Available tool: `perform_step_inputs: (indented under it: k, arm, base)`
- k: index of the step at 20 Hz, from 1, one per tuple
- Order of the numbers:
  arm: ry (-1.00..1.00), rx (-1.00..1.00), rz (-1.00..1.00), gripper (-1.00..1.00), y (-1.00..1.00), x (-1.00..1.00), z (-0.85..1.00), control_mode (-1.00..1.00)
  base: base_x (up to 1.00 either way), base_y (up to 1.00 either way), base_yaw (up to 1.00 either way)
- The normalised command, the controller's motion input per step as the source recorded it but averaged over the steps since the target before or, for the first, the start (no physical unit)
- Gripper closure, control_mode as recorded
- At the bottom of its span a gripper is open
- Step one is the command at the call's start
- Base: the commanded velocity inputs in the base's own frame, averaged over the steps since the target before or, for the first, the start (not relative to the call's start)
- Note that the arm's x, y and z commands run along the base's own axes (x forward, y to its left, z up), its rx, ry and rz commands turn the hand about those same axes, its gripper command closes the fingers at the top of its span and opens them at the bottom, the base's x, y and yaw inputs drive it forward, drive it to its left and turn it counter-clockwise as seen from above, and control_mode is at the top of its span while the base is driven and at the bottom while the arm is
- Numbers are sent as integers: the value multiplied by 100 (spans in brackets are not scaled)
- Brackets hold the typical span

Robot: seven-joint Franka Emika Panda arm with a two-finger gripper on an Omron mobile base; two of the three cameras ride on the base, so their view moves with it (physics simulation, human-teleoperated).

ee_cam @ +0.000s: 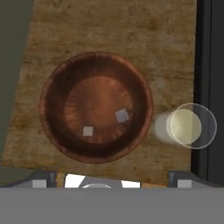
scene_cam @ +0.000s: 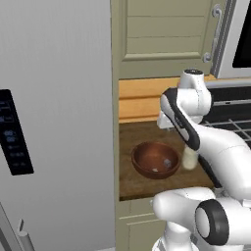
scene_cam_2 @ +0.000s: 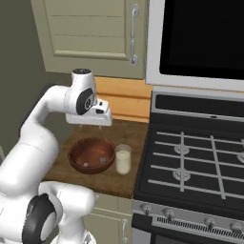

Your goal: Grab a lemon wedge from the fridge and one ice cube from the ice bowl, and put them in the glass of lemonade.

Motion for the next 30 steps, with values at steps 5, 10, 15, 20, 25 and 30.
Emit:
perform_step_inputs:
  k: [5, 10, 15, 20, 25, 30]
  arm:
    - [32, -14, 12, -100, 7, 3, -92, -100]
    - [25, -12, 15, -100, 0, 9, -97, -100]
    - [1, -2, 5, -100, 2, 32, -52, -100]
    - [0, 0, 3, -100, 0, 29, -57, -100]
    - [0, 0, 4, -100, -2, 30, -57, -100]
    - [-2, 0, 5, -100, -27, 5, -40, -100]
  base:
    - [0, 0, 0]
    - [0, 0, 0]
    - [0, 0, 0]
    - [0, 0, 0]
    - [0, 0, 0]
    - [0, 0, 0]
